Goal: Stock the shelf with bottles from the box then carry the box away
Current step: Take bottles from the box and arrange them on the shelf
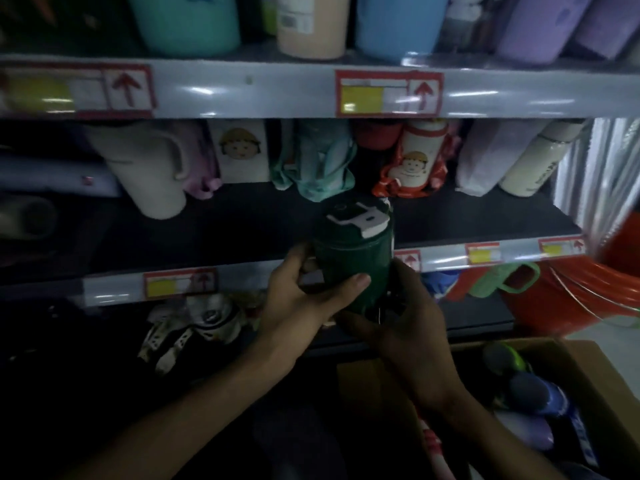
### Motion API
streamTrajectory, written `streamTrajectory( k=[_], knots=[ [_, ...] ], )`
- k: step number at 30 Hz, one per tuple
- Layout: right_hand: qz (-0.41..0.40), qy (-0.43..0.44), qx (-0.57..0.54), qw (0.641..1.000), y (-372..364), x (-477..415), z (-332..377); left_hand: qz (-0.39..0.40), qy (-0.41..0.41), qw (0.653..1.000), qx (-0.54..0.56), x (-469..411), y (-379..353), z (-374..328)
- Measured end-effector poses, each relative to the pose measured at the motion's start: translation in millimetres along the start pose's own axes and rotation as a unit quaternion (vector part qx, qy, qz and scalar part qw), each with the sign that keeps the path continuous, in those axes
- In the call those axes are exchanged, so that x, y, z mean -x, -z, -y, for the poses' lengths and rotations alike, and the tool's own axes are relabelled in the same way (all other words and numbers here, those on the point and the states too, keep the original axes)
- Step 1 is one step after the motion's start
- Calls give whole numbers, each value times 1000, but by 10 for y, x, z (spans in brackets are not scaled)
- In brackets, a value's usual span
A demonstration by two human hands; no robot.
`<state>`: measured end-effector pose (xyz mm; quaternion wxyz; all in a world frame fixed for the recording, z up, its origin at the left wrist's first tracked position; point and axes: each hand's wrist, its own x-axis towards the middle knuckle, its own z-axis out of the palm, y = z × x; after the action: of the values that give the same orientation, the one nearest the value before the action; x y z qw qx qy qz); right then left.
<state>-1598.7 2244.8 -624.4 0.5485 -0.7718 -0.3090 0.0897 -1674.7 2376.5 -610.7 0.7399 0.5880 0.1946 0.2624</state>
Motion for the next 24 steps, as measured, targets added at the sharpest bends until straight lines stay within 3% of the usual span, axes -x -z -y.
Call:
streamTrajectory(
  k=[12,19,24],
  knots=[
    [31,50,-18,998,-1322,-450,660,-167,-149,974,-2,-74,1113,-437],
    [54,52,-42,996,-2041,-658,934,-263,-162,951,24,-153,1663,-487],
    [54,42,-55,996,-2424,-823,1012,-281,-182,942,-15,-311,1963,-511]
  ],
)
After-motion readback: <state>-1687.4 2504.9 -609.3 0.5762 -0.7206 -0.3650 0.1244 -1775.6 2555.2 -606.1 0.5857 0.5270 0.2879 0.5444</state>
